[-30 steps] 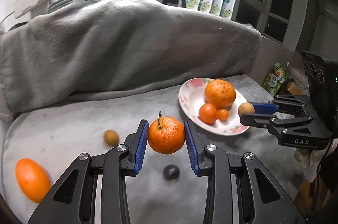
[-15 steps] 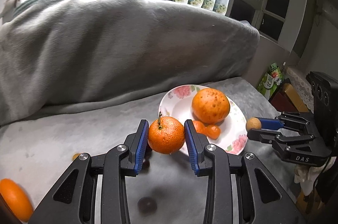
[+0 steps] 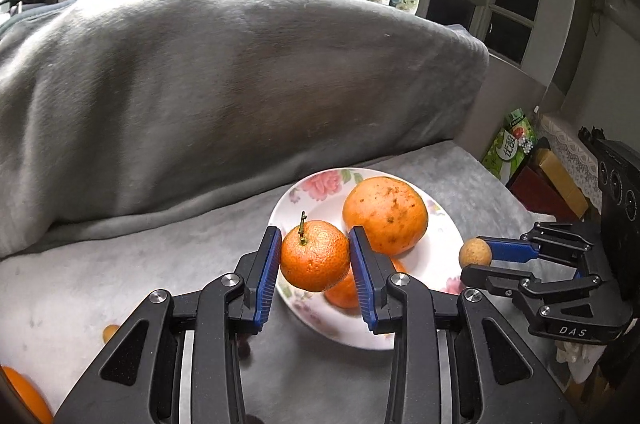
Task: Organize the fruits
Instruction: 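Lower both fruits onto the floral plate and open both grippers, then withdraw both open grippers from the plate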
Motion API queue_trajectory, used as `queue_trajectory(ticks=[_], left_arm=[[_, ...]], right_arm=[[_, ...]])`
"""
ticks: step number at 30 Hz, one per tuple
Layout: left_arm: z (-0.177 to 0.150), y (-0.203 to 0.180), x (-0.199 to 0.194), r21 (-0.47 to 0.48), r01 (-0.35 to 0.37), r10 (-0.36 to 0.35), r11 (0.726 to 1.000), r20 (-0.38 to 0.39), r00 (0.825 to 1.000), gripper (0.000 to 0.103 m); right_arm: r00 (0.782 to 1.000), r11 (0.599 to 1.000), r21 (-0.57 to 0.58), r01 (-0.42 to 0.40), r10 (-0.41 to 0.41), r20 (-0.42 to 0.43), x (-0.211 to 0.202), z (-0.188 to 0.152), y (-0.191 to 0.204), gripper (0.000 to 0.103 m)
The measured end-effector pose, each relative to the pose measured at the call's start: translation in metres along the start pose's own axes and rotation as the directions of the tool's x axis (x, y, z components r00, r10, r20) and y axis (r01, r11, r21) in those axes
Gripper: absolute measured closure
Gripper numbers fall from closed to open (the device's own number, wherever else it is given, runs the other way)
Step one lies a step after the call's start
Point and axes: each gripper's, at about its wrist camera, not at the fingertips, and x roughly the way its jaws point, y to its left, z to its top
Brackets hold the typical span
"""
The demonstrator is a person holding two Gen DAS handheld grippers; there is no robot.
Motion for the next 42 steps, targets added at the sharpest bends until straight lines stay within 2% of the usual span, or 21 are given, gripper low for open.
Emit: queue_trajectory(ticks=[20, 23, 25, 28, 29, 31, 32, 33, 42], left_arm=[[0.006, -0.009, 0.007, 0.027, -0.009, 0.009, 1.000, -0.003, 1.000, 0.067], [0.007, -0.010, 0.006, 0.025, -0.012, 0.012, 1.000, 0.006, 1.000, 0.056], [0.008, -0.012, 0.004, 0.028, -0.016, 0.015, 0.999, 0.009, 1.000, 0.055], [0.009, -0.013, 0.002, 0.035, -0.021, 0.021, 0.999, 0.015, 1.000, 0.047], [0.009, -0.014, 0.002, 0.036, -0.022, 0.022, 0.999, 0.018, 1.000, 0.042], [0.009, -0.016, 0.000, 0.041, -0.027, 0.026, 0.999, 0.022, 0.999, 0.033], [0.010, -0.017, 0.000, 0.041, -0.036, 0.035, 0.999, 0.024, 0.999, 0.025], [0.010, -0.018, -0.001, 0.040, -0.046, 0.045, 0.998, 0.027, 0.999, 0.021], [0.010, -0.019, -0.002, 0.030, -0.077, 0.077, 0.997, 0.005, 0.997, 0.021]], right_arm=[[1.000, 1.000, -0.016, 0.010, -0.010, -0.007, 0.005, -0.001, 0.003, 0.070], [1.000, 1.000, -0.015, 0.010, -0.010, -0.001, 0.005, 0.000, 0.002, 0.057], [1.000, 1.000, -0.017, 0.012, -0.012, 0.008, 0.004, 0.001, 0.003, 0.049], [1.000, 1.000, -0.024, 0.010, -0.010, 0.010, 0.003, 0.001, 0.003, 0.047], [1.000, 1.000, -0.028, 0.011, -0.011, 0.008, 0.003, 0.001, 0.004, 0.046], [1.000, 0.999, -0.033, 0.016, -0.016, 0.011, 0.002, 0.000, 0.006, 0.029], [1.000, 0.999, -0.034, 0.017, -0.016, 0.018, 0.001, 0.000, 0.006, 0.027], [1.000, 0.999, -0.035, 0.016, -0.015, 0.023, 0.000, 0.000, 0.006, 0.023], [1.000, 0.999, -0.052, 0.003, -0.001, 0.028, -0.005, -0.001, 0.012, 0.021]])
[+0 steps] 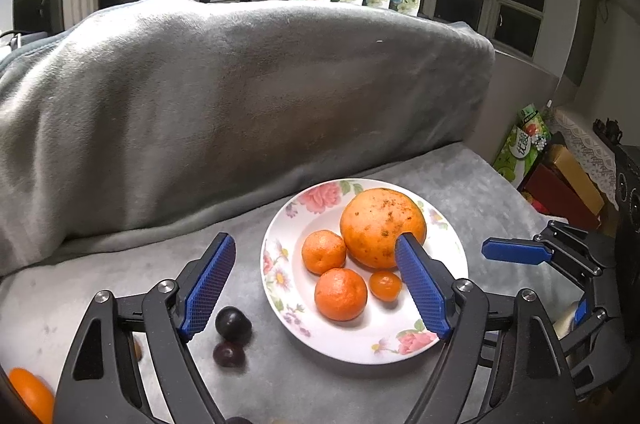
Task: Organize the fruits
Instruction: 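Withdraw both open grippers from the plate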
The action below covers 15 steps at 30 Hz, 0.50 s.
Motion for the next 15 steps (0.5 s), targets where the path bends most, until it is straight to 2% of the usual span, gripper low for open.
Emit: queue_trajectory(ticks=[15], left_arm=[[-0.003, -0.001, -0.028, 0.011, -0.024, 0.024, 1.000, 0.038, 0.999, 0.021]], right_arm=[[1.000, 1.000, 0.003, -0.007, 0.007, 0.016, -0.009, 0.004, 0.011, 0.021]])
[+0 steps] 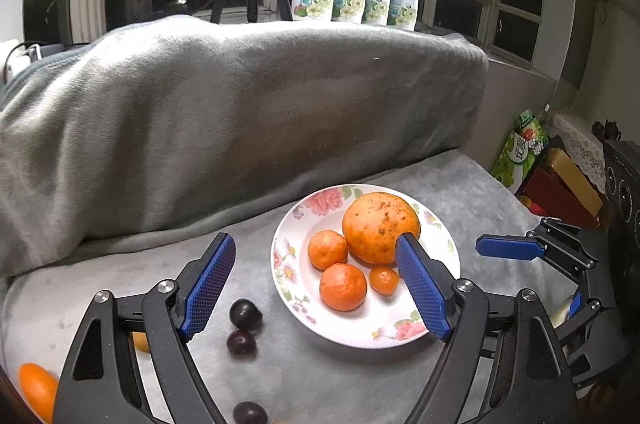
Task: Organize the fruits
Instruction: 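Withdraw both open grippers from the plate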
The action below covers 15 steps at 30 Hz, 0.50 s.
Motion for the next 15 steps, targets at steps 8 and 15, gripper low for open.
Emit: queue_trajectory(ticks=[8, 15], left_arm=[[-0.004, 0.012, -0.021, -0.014, -0.019, 0.019, 1.000, 0.028, 0.999, 0.021], [-0.017, 0.043, -0.045, -0.068, -0.065, 0.068, 0.996, 0.046, 0.997, 0.021]], right_arm=[[1.000, 1.000, -0.017, -0.001, 0.001, 0.015, -0.004, 0.005, 0.011, 0.021], [0.999, 0.999, -0.026, -0.027, 0.028, 0.037, -0.001, 0.016, 0.020, 0.021]])
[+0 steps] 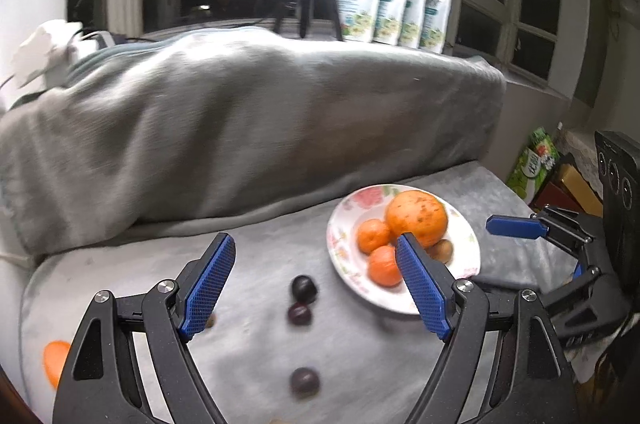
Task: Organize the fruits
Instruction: 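Withdraw both open grippers from the plate, then move the right gripper to a dark plum while the left gripper approaches a brown round fruit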
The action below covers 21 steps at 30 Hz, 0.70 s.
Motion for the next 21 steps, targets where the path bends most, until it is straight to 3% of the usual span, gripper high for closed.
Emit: queue_trajectory(ticks=[9, 18, 21], left_arm=[[-0.017, 0.041, -0.028, -0.067, -0.078, 0.079, 0.995, 0.020, 0.997, 0.021], [-0.042, 0.079, -0.039, -0.100, -0.154, 0.154, 0.983, -0.008, 0.988, 0.021], [-0.047, 0.087, -0.039, -0.115, -0.165, 0.164, 0.980, -0.015, 0.986, 0.021]], right_arm=[[0.998, 0.998, -0.009, -0.061, 0.061, -0.007, 0.015, 0.017, 0.009, 0.021], [0.993, 0.993, -0.025, -0.117, 0.117, -0.014, 0.028, 0.024, 0.035, 0.021], [0.991, 0.991, -0.030, -0.131, 0.130, -0.028, 0.036, 0.022, 0.049, 0.027]])
